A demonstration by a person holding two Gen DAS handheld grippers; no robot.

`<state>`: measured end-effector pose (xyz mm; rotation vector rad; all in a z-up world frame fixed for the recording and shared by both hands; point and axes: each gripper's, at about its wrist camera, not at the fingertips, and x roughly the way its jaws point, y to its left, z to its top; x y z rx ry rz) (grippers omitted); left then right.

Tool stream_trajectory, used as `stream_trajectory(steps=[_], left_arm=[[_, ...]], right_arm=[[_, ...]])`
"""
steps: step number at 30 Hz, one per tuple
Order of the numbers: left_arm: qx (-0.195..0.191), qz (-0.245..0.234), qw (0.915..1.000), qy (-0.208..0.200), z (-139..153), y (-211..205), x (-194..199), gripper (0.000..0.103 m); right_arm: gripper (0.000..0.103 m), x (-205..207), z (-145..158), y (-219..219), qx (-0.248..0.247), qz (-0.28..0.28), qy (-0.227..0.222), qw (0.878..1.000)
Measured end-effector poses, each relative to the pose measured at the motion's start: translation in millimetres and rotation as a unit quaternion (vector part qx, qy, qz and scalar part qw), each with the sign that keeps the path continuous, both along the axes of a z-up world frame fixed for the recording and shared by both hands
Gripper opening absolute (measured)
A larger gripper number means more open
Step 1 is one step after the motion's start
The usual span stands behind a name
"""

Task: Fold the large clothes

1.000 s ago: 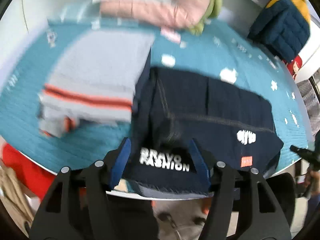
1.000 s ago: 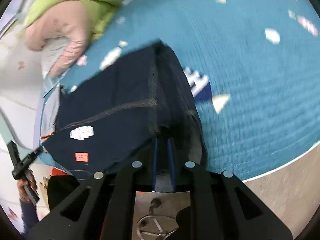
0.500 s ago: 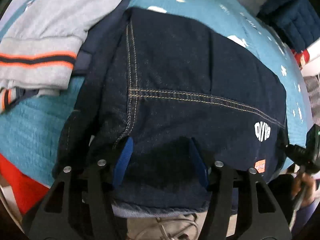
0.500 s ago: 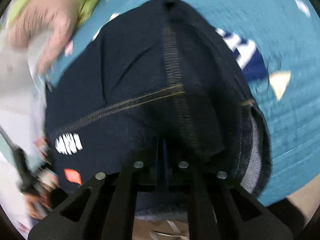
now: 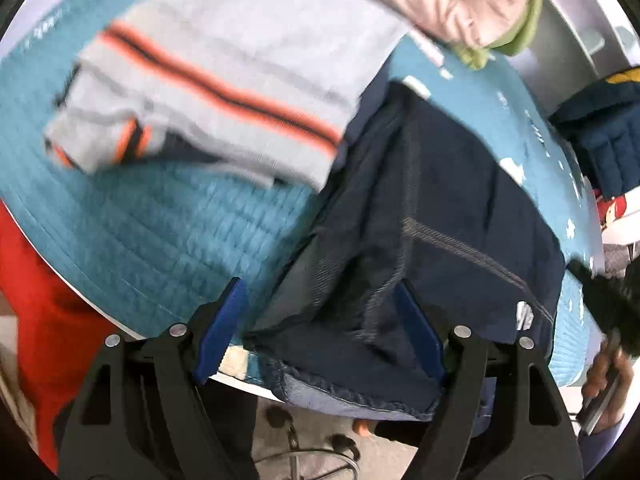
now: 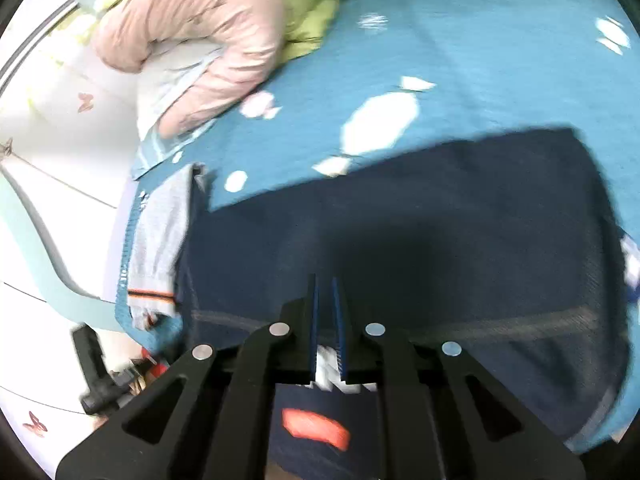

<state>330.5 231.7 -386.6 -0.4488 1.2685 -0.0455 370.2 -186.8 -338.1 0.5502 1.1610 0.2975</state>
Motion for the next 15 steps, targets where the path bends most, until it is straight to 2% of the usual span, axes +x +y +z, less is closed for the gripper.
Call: stream_trajectory(steps=[2, 5, 7, 9, 12, 15], left_arm=[[0.000, 0.006, 0.9998, 0.020, -14.8, -1.4, 0.0, 0.077], [0.006, 0.001, 0.9999, 0.011, -19.1, -3.7, 1.7, 0.078], [0.012, -0.007, 0.9999, 0.010, -20.7, -5.5, 4.7, 0.080], [0.021, -0.017, 0.9996, 0.009, -22.2, -12.3, 7.3, 0.080], [0.020, -0.022, 0.9995, 0.009, -23.6, -15.5, 12.9, 0.080], [0.014, -0.018, 0.9997, 0.009, -22.5, -12.6, 11.8, 0.079]], right_arm=[[0.009, 24.6, -13.4, 13.7, -0.006, -0.006, 0.020, 1.000], [0.009, 44.7, -36.0, 23.5, -0.029, -0.021, 0.058, 0.998], [0.006, 55.4, -68.1, 24.8, -0.051, -0.027, 0.096, 0.994], [0.003, 58.2, -83.9, 20.0, -0.035, -0.042, 0.105, 0.993], [0.003, 54.1, -80.5, 15.1, -0.021, -0.051, 0.109, 0.992], [0.007, 21.5, -68.6, 14.2, -0.013, -0.036, 0.117, 0.992]])
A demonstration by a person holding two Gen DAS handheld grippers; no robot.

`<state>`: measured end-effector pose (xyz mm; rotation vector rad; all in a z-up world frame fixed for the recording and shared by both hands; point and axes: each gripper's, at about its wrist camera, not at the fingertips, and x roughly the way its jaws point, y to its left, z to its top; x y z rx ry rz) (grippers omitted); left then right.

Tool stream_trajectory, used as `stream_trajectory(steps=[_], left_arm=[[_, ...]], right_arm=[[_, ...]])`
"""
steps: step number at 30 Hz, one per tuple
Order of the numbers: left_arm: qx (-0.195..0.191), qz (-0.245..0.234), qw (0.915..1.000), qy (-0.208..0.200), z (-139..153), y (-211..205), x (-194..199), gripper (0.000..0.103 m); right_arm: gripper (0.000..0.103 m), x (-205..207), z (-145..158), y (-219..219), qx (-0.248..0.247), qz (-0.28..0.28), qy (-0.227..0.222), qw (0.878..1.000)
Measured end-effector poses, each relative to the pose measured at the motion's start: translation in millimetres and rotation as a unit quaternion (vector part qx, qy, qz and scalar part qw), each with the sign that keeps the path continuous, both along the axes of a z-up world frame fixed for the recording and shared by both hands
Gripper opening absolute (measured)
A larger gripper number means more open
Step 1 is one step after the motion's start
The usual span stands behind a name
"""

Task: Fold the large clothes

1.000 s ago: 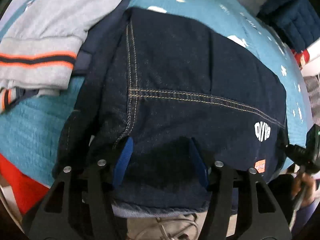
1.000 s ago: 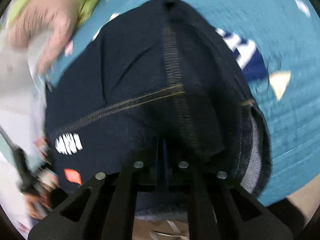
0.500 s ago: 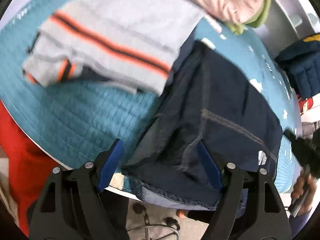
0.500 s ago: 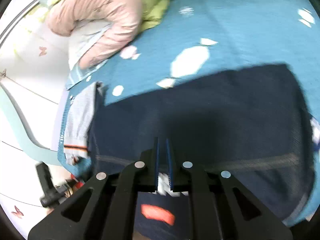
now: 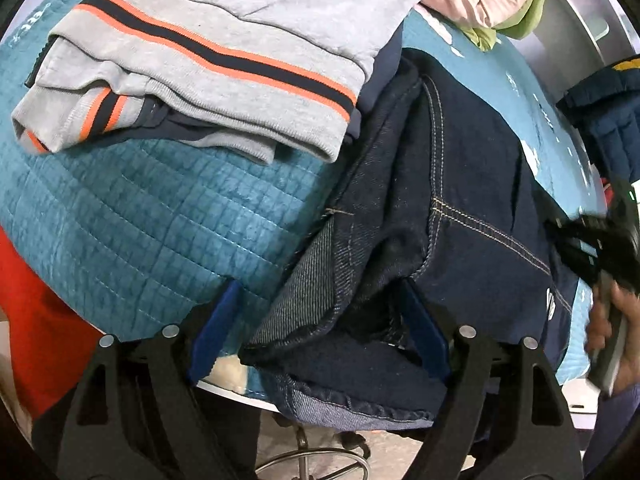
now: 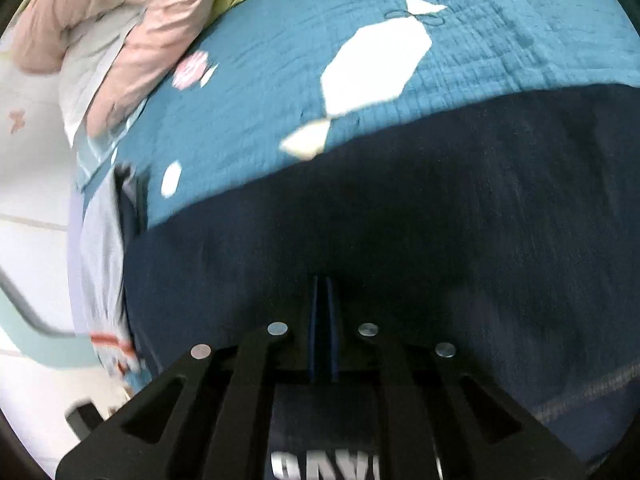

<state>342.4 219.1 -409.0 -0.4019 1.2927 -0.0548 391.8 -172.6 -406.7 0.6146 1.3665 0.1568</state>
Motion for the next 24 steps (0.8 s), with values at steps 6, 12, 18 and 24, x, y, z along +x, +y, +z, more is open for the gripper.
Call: stream_trajectory(steps=[6, 12, 18, 24], left_arm=[[-0.005, -0.006, 1.0000, -0.003, 2.4, 2.2, -10.0, 0.077], [-0.009, -0.007, 0.9999, -0.005, 6.4, 0.3, -15.6, 0.069], [-0.026, -0.015, 0.9993, -0.023, 14.3, -3.5, -25.0, 0.035], [-0.021, -0.032, 0.9979, -0.052, 42.9, -15.4, -32.0, 0.016]], right_arm=[[0.010, -92.5, -0.7, -4.8, 0.030, 0.000, 0.036, 0.999], [0.000, -118.9, -17.8, -9.0, 0.032, -0.014, -0.006, 0.999], [0.003, -140.3, -4.6, 0.6, 0.028, 0.001, -0.008, 1.000], [0.006, -140.0, -4.4, -3.8, 0.048, 0.000, -0.039, 0.998]])
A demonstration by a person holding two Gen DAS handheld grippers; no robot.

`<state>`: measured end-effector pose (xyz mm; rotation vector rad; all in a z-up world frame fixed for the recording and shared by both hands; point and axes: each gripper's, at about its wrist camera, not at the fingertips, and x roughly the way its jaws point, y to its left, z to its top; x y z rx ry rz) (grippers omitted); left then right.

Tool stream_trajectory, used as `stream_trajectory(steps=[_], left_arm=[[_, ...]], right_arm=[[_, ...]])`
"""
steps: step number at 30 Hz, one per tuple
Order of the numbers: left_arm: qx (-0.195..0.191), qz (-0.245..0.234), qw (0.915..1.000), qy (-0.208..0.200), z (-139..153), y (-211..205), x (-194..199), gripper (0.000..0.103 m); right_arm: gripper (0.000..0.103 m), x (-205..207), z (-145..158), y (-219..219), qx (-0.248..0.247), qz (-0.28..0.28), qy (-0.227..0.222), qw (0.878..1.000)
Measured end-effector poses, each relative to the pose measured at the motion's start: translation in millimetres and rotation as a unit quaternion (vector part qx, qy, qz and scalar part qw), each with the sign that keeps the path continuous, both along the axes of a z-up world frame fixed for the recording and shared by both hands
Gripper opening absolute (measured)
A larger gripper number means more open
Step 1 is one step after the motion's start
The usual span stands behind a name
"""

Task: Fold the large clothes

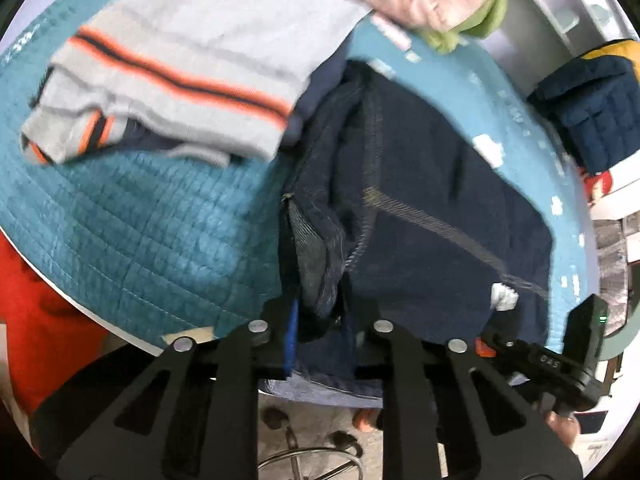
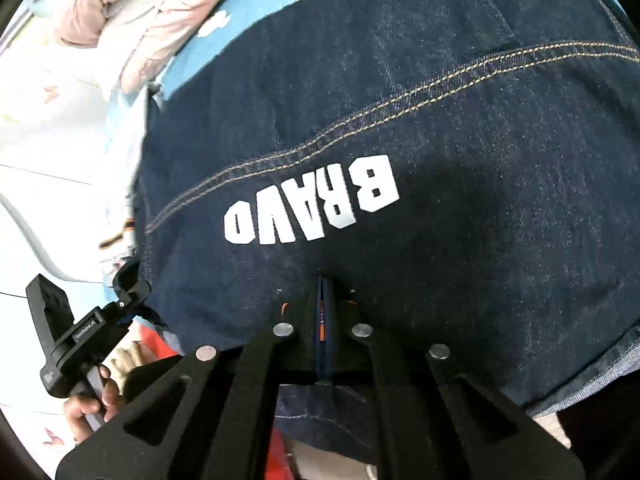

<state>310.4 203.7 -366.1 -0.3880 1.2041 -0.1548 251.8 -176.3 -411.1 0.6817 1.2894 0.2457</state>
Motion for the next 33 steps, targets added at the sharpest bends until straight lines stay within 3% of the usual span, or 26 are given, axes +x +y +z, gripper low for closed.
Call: stream_trajectory(steps=[1, 4, 7, 11, 14, 15, 20, 23, 29, 33], left_arm=[[0.002, -0.005, 0.9999, -0.012, 9.4, -2.5, -1.6, 0.016], [-0.007, -0.014, 0.9993, -0.035, 30.9, -8.5, -3.5, 0.015], [-0.012, -0.028, 0.9978, -0.059, 53.1, -21.4, -3.8, 0.015], [-0.023, -0.055, 0.9950, -0.079, 79.7, -46.9, -0.3, 0.014], [-0.031, -0.070, 0.9936, -0.082, 88.8, -64.7, 4.7, 0.012], [-0.035, -0.078, 0.9928, -0.083, 90.1, -69.1, 6.3, 0.007], [-0.015, -0.091, 0.9933, -0.070, 88.4, -84.3, 12.6, 0.007], [-0.007, -0.089, 0.9941, -0.061, 80.5, -82.5, 16.8, 0.007], [-0.014, -0.075, 0.9958, -0.051, 74.8, -66.4, 17.5, 0.007], [-0.031, -0.062, 0.9966, -0.046, 74.0, -56.1, 19.0, 0.007]], right_arm=[[0.012, -4.1, 6.1, -0.6, -0.013, 0.000, -0.012, 1.000], [0.048, -17.0, 35.0, 9.3, -0.029, 0.016, -0.079, 0.996], [0.052, -26.8, 68.3, 30.7, -0.038, 0.060, -0.155, 0.985], [0.068, -36.0, 110.6, 66.7, -0.053, 0.128, -0.247, 0.959], [0.077, -36.7, 120.9, 90.1, -0.055, 0.165, -0.281, 0.944], [0.078, -37.2, 121.6, 92.5, -0.053, 0.171, -0.285, 0.942], [0.081, -15.7, 103.1, 117.4, -0.064, 0.199, -0.274, 0.939], [0.081, 3.9, 80.8, 131.9, -0.058, 0.204, -0.243, 0.947], [0.081, 12.8, 71.9, 158.5, -0.037, 0.218, -0.236, 0.946], [0.081, 25.7, 56.6, 163.7, -0.038, 0.191, -0.206, 0.959]])
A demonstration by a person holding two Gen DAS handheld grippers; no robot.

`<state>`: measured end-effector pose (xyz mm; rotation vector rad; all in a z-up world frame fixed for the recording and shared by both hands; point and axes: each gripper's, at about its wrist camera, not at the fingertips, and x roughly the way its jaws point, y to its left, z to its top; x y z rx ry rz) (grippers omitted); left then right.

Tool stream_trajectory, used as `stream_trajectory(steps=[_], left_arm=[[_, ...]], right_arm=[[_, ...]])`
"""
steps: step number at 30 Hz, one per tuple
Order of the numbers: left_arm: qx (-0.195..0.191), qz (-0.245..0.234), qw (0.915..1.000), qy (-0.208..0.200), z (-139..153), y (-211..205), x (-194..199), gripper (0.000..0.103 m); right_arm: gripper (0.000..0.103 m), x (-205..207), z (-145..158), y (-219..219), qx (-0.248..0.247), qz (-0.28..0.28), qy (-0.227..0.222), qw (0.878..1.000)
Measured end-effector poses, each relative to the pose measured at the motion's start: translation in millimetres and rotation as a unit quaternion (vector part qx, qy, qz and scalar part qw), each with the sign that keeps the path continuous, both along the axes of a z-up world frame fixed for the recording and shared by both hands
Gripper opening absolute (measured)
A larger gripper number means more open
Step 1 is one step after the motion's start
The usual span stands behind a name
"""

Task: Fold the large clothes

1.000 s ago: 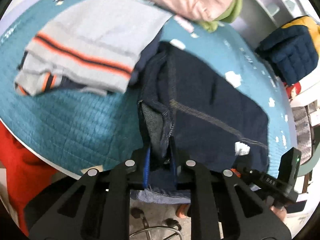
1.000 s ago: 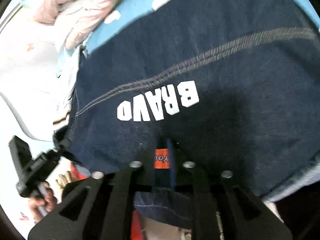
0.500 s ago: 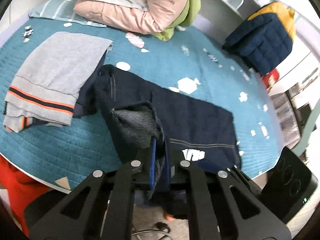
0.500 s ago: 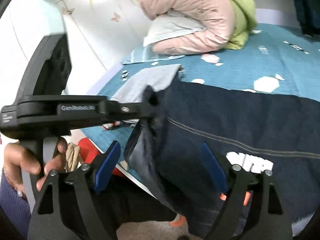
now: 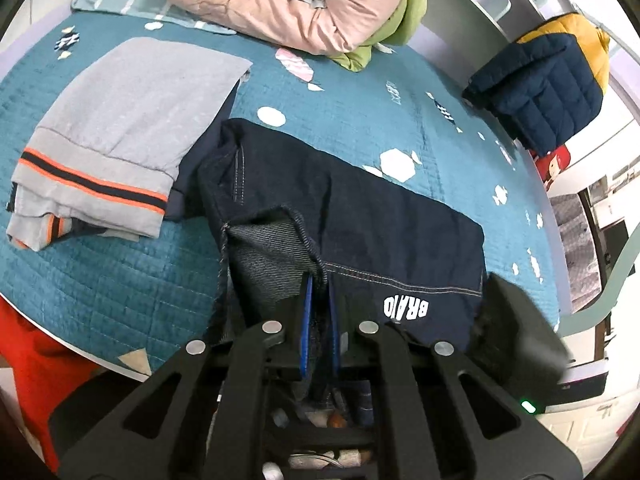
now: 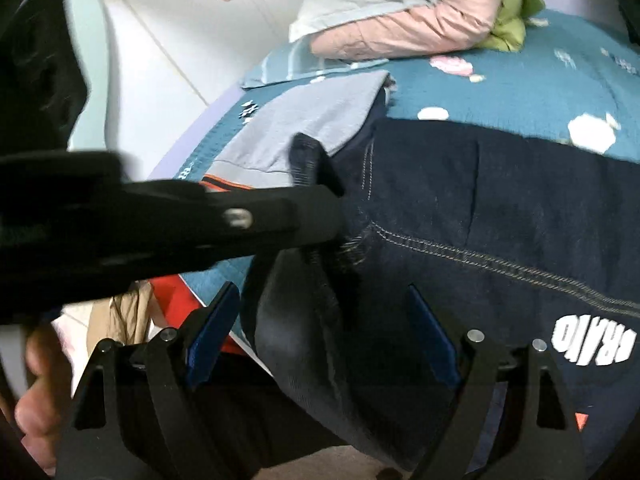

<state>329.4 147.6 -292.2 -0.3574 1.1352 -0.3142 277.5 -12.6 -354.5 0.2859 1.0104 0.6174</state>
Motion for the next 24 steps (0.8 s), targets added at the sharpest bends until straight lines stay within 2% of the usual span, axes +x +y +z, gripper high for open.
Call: stream_trajectory(steps=[1, 3, 4, 5, 8, 9, 12, 13, 16, 18, 19, 22, 24], left_arm=[[-0.002, -0.001, 1.0000, 0.000, 0.2, 0.2, 0.0, 0.007], [-0.001, -0.002, 1.0000, 0.000, 0.8, -1.6, -0.3, 0.007], [-0.002, -0.007, 1.0000, 0.001, 1.1, -3.5, -0.4, 0.007], [0.000, -0.010, 1.0000, 0.002, 0.7, -4.0, -0.4, 0.007], [-0.014, -0.017, 0.9997, -0.006, 6.8, -7.5, -3.8, 0.007], [-0.023, -0.020, 0.9995, -0.010, 12.5, -8.3, -5.9, 0.012], [-0.053, -0.012, 0.9973, -0.049, 35.7, -4.3, -18.4, 0.049], [-0.053, -0.006, 0.9966, -0.063, 41.4, -1.2, -21.7, 0.052], [-0.059, 0.024, 0.9936, -0.094, 56.6, 11.6, -31.8, 0.052], [-0.042, 0.050, 0.9929, -0.099, 57.1, 16.3, -32.3, 0.052], [-0.027, 0.054, 0.9938, -0.093, 53.9, 14.0, -29.6, 0.052], [-0.014, 0.045, 0.9966, -0.068, 39.5, -4.4, -22.0, 0.052], [-0.003, 0.028, 0.9979, -0.059, 29.7, -26.9, -17.2, 0.052]], right_arm=[[0.077, 2.8, -5.5, -1.5, -0.004, -0.012, 0.007, 1.000], [0.048, 8.2, -15.8, -2.8, -0.005, -0.012, 0.029, 0.999], [0.027, 9.7, -19.0, -3.7, -0.016, -0.015, 0.033, 0.999], [0.014, 9.9, -18.3, -7.6, -0.006, -0.016, 0.031, 0.999], [0.009, 6.7, -8.0, -18.9, 0.016, -0.022, 0.023, 0.999], [0.009, 5.2, -5.5, -22.2, 0.024, -0.023, 0.021, 0.999], [0.008, 5.3, 4.8, -44.9, 0.075, -0.041, 0.025, 0.996], [0.008, 4.6, 8.4, -55.7, 0.099, -0.051, 0.029, 0.993], [0.008, 1.3, 21.9, -87.0, 0.153, -0.076, 0.028, 0.985], [0.008, -5.7, 33.7, -112.7, 0.188, -0.096, 0.023, 0.977], [0.008, -8.4, 37.7, -128.3, 0.208, -0.110, 0.021, 0.972], [0.008, -21.3, 46.8, -179.7, 0.257, -0.155, 0.012, 0.954], [0.008, -34.4, 49.3, -212.5, 0.270, -0.184, 0.003, 0.945]])
